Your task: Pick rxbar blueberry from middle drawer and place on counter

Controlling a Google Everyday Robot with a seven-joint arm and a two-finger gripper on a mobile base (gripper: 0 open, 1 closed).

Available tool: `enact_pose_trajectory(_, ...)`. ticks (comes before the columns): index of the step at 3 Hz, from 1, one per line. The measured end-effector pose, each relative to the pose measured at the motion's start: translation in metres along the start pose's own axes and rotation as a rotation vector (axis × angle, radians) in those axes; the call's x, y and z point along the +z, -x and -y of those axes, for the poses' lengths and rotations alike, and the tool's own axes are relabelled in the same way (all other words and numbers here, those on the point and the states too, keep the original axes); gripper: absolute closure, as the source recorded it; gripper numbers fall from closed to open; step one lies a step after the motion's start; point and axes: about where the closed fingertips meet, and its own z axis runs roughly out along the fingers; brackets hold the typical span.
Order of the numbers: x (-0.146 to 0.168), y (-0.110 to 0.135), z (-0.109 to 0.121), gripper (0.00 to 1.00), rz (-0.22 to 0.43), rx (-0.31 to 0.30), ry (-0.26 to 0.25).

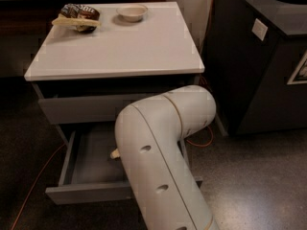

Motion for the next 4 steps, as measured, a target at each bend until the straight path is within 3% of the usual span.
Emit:
enact_pose_trajectory(1, 0.002, 0.0, -0.001, 0.14, -0.031, 0.01, -0.03)
enact_pose_trajectory(2, -0.005, -0.003, -0.003, 0.36, -0.035, 0.013, -0.052)
enact_pose_trajectory(4, -0.041, -0.017, -0.013, 0.98, 0.026, 0.005, -0.077)
